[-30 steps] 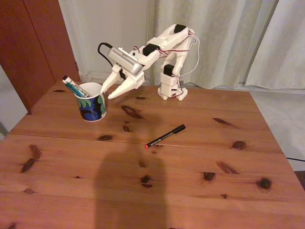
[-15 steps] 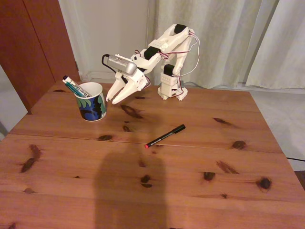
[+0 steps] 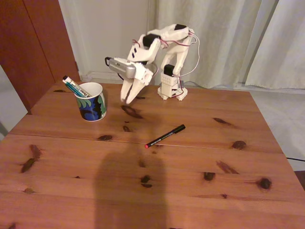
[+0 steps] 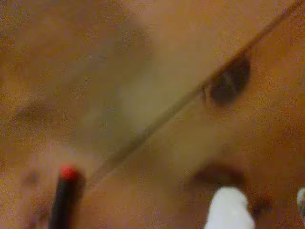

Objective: Clean up the desk and place the pens and markers into the cup

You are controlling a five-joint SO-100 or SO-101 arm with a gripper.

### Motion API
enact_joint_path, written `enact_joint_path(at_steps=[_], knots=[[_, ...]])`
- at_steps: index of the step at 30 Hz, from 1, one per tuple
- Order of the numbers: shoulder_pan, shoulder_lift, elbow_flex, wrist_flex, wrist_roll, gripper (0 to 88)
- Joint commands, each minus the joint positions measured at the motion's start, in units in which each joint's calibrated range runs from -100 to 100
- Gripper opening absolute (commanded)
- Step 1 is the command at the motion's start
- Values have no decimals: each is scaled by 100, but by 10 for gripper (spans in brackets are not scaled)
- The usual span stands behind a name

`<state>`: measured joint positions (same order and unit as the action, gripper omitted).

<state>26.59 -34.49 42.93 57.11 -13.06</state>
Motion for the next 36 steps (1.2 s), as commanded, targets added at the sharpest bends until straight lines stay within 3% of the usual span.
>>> enact_joint_path(at_steps=[1,4,9,13,17,26,31,36], knots=[[-89,-154,-614,1123,-29,110],[-403,-138,-668,1510,-223,110],[-1287,259,-686,1527,-1386,110],[-1714,640,-903,1527,-1926,113],[-1979,1136,-957,1527,-2130,113],[-2076,1980,-975,1519,-2104,109],[-2582,2262,-1290,1510,-2146,112],[-2856,2717,-1651,1338,-2580,111]])
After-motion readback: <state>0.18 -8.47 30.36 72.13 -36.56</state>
